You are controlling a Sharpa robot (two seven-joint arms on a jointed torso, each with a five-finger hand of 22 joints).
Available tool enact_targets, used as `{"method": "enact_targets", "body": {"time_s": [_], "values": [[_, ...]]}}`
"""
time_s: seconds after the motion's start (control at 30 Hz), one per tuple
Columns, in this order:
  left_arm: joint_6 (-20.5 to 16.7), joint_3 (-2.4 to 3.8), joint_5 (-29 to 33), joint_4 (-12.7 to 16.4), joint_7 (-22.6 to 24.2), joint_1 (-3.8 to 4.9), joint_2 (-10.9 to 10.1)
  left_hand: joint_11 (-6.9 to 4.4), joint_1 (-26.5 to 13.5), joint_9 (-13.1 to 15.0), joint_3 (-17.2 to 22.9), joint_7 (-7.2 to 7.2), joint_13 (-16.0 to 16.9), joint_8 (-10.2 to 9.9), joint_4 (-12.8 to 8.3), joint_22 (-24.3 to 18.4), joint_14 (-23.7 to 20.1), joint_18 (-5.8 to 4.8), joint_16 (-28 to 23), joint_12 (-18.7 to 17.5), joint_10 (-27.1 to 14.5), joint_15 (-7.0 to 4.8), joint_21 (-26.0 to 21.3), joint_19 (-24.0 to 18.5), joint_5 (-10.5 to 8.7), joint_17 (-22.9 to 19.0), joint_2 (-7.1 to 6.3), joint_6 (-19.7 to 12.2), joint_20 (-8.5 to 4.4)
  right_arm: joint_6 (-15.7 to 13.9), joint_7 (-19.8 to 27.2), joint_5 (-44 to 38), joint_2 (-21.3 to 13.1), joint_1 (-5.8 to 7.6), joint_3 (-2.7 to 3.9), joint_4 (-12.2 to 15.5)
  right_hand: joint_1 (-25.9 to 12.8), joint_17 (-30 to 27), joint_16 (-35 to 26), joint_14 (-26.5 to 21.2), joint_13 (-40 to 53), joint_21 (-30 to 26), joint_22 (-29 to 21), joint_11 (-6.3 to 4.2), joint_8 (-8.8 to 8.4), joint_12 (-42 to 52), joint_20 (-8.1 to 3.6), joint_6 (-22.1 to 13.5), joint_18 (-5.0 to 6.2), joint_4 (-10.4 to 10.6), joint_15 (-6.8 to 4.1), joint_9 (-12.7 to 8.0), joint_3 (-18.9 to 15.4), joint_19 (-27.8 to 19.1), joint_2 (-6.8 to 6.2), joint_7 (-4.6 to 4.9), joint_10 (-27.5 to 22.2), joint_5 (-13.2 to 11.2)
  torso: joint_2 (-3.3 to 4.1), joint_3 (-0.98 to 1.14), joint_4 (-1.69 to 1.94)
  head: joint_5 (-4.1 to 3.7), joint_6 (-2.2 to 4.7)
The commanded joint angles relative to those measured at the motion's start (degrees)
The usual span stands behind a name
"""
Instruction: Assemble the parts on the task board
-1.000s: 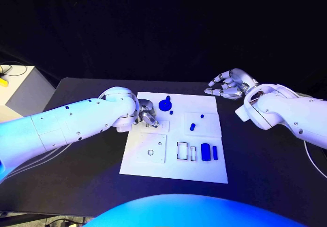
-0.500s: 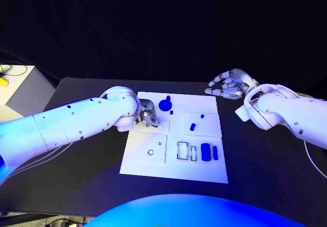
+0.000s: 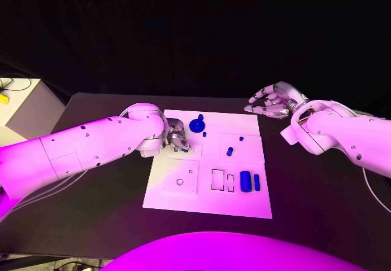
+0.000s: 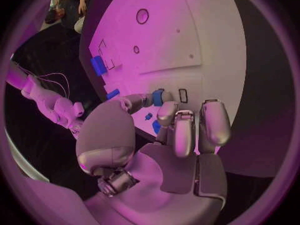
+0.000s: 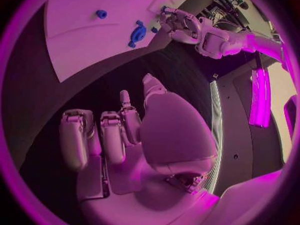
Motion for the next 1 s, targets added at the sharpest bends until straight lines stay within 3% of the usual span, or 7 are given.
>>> {"method": "enact_targets", "body": {"time_s": [0.03, 0.47, 1.0], "values": [[1.8, -0.46, 1.3, -0.1, -0.6, -0.59, 0.3, -0.24, -0.8, -0.3, 3.7, -1.62, 0.1, 0.0, -4.2, 0.0, 5.6, -1.0, 0.1, -0.1, 0.1, -0.48, -0.2, 0.2, -0.45, 13.6, 0.27, 1.4, -0.07, 0.7, 0.3, -0.5, 0.0, -0.04, 0.03, 0.0, -0.4, 13.9, -0.4, 5.7, 5.7, -0.3, 11.9, -0.2, 0.37, -0.1, -0.38, -0.5, 0.91, 0.1, -0.23, 0.1, -0.4, 4.1, 0.02, 0.03, -0.3, 0.4, -0.03, 0.0, 0.02, -0.07, 0.0], [0.8, -0.46, 1.4, -0.5, -0.8, -0.59, 0.6, -0.34, -1.7, -0.9, -2.3, -1.74, 0.3, -0.2, -0.3, 0.0, 5.6, -1.03, 0.1, 0.0, 0.0, -0.59, -0.4, 0.3, -0.96, 13.6, 0.77, 2.2, -0.2, 0.6, 0.3, -0.5, 0.0, -0.06, 0.03, 0.0, -0.5, 13.9, -0.3, 5.7, 5.7, -0.2, 12.0, -0.2, 0.4, -0.1, -0.38, -0.6, 0.89, 0.1, -0.23, 0.1, -0.4, 4.2, 0.05, 0.04, -0.2, 0.4, 0.0, 0.0, 0.0, -0.13, 0.0], [0.8, -0.46, 1.4, -0.5, -0.9, -0.59, 0.6, -0.32, -1.5, -1.3, -8.3, -1.73, 0.5, -0.4, 2.5, 0.0, 5.6, -1.04, 0.1, 0.1, 0.0, -0.59, -0.5, 0.4, -1.21, 13.6, 0.55, 2.6, -0.23, 0.6, 0.3, -0.5, 0.0, -0.11, 0.03, 0.0, -0.5, 13.9, -0.3, 5.7, 5.7, -0.2, 12.0, -0.2, 0.4, -0.1, -0.38, -0.6, 0.89, 0.1, -0.23, 0.1, -0.4, 4.2, 0.05, 0.04, -0.2, 0.4, -0.03, -0.02, 0.0, -0.12, 0.0]]}}
